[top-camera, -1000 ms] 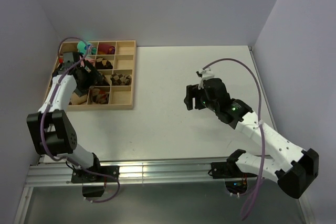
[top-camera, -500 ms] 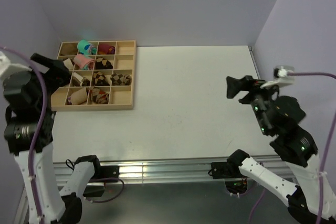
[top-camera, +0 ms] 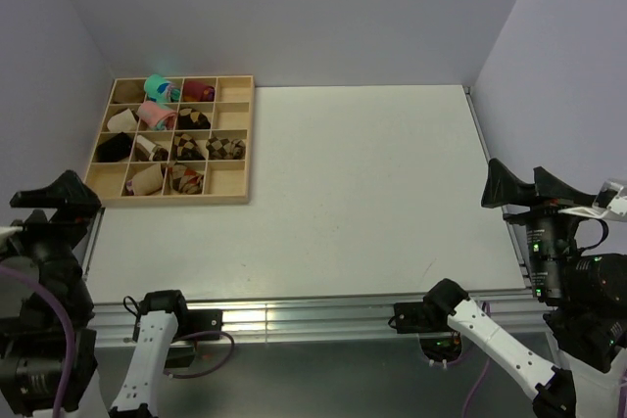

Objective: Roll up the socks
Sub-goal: Reset both arms

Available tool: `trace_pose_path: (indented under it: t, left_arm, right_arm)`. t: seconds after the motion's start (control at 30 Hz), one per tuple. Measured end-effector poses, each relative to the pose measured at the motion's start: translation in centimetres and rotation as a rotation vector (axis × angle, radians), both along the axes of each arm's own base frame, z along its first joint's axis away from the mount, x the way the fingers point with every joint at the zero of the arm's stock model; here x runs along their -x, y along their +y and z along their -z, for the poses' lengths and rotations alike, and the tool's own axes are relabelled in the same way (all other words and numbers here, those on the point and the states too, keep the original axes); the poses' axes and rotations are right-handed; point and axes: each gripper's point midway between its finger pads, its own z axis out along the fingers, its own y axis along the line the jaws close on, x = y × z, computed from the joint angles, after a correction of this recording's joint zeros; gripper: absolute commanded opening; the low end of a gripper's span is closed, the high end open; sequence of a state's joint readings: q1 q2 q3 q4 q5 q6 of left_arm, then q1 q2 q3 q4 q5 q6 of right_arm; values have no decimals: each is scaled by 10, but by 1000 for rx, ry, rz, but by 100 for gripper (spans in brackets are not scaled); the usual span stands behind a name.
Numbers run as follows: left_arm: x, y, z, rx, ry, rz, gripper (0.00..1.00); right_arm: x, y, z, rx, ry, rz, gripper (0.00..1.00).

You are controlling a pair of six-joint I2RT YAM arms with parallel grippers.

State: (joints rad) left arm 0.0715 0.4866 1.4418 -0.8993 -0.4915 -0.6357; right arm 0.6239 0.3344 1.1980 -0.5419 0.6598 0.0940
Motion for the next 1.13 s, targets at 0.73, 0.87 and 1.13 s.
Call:
trace_pose_path:
  t: [0.73, 0.87, 1.13]
  left_arm:
    - [51, 23, 8, 14, -113, -159, 99]
    - [47, 24, 13, 20, -102, -162, 99]
    - [43, 25, 14, 23, -105, -162, 100]
  right_arm:
    - [-9, 8, 13, 81, 32, -9, 100]
    - [-9, 8, 12, 85, 29, -13, 100]
    - [-8, 10, 10, 81, 19, -21, 100]
